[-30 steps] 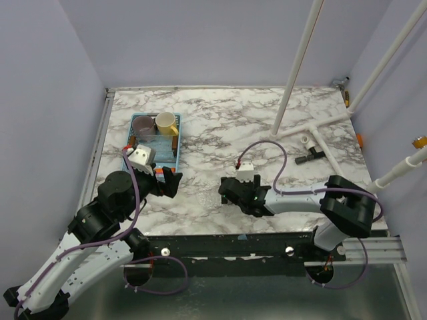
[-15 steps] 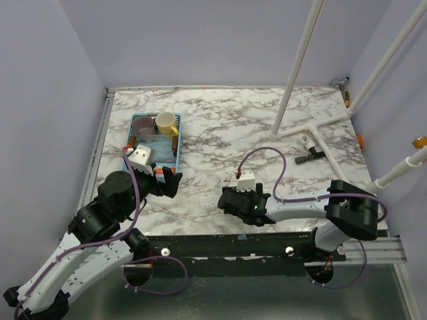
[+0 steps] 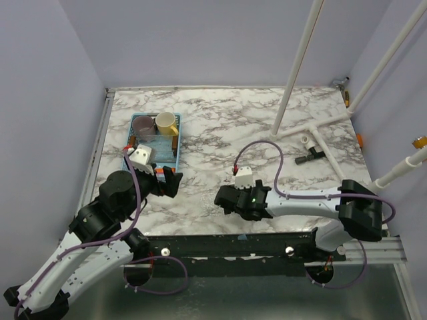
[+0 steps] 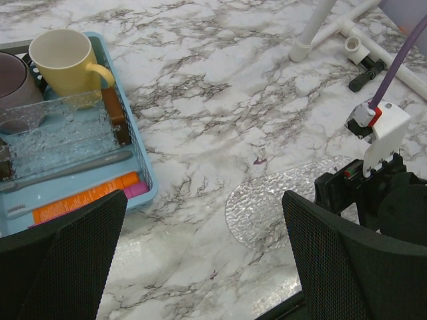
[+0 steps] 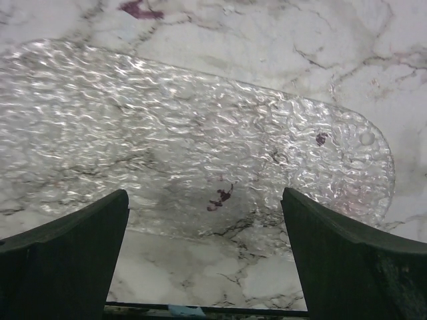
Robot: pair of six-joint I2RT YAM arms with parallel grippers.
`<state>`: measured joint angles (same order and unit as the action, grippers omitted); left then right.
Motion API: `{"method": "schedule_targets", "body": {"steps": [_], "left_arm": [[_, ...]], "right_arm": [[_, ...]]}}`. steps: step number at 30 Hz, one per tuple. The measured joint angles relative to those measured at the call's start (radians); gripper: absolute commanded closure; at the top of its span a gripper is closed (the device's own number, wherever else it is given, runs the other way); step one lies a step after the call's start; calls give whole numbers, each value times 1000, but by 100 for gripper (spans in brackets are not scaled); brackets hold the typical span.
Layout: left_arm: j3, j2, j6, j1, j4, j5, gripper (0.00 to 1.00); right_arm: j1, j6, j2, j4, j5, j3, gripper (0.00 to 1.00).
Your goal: Prepare toiletry sets of a toothbrush and toothpaste on the tray
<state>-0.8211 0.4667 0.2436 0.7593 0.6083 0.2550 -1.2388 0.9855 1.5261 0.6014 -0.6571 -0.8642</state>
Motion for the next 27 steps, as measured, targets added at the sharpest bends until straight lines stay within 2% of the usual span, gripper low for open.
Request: {"method": "schedule_targets", "body": {"steps": [6,13,19,27], "left_arm": [[0,51,40,0,1,8,1],[-26,185,171,-6,62,79,1],[-27,217,366,-43,138,141,1],[-23,233,656,-208,219,146,1]], "right_arm": [[-3,-80,-40,22,-4,-111,0],[-4,-149,-95,23,-11,-136,0],[-4,-180,-152,8,-17,-116,0],[-4,-204,-215,-59,24,-26,0]]}}
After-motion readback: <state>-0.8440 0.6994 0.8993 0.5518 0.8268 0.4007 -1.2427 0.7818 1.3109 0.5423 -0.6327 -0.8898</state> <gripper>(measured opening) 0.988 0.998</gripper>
